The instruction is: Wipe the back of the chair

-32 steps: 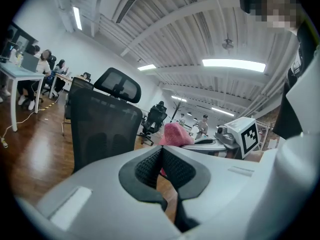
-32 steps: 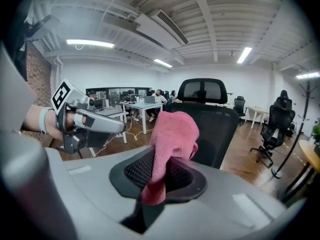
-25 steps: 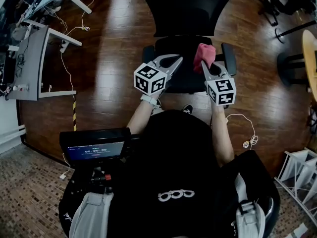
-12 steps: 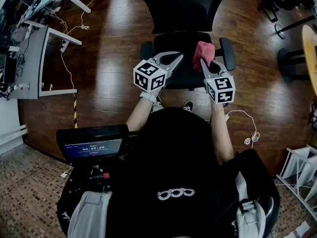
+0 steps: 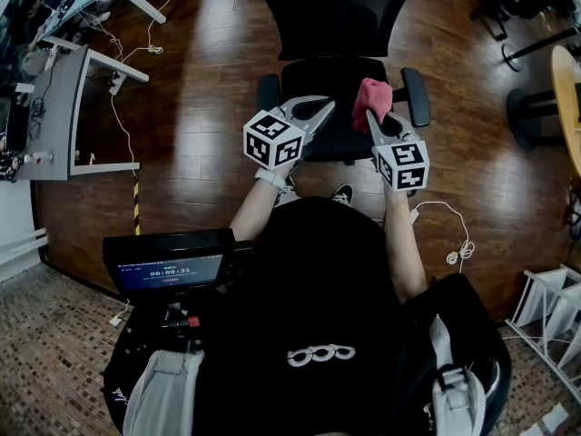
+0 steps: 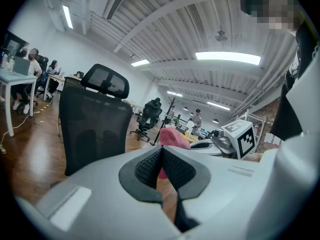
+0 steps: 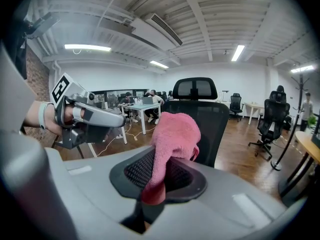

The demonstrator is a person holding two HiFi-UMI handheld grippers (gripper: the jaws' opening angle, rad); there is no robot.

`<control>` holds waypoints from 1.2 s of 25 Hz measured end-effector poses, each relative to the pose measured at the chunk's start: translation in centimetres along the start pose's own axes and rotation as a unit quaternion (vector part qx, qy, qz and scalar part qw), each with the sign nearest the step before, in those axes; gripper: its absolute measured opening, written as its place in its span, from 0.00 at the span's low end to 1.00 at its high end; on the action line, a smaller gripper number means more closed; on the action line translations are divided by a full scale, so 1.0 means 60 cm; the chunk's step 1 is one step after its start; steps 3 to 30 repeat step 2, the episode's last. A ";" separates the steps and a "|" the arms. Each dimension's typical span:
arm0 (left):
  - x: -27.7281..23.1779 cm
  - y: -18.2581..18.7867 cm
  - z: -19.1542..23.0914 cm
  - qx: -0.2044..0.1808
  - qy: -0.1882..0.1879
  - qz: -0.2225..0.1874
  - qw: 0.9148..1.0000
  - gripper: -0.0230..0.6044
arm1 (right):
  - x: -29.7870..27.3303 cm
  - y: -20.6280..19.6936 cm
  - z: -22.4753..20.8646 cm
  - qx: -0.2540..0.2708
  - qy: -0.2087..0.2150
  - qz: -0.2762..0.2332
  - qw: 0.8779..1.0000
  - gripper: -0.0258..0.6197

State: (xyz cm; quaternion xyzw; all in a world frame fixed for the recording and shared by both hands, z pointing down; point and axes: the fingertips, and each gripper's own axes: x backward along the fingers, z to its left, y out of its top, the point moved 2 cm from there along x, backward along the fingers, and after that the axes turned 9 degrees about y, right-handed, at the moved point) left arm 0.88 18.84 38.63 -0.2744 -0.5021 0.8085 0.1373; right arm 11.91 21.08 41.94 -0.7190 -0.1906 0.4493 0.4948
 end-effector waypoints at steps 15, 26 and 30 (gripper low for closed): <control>0.002 -0.001 0.001 0.001 0.000 0.000 1.000 0.02 | -0.002 -0.002 0.002 -0.001 0.001 0.000 1.000 0.10; 0.002 -0.001 0.001 0.001 0.000 0.000 1.000 0.02 | -0.002 -0.002 0.002 -0.001 0.001 0.000 1.000 0.10; 0.002 -0.001 0.001 0.001 0.000 0.000 1.000 0.02 | -0.002 -0.002 0.002 -0.001 0.001 0.000 1.000 0.10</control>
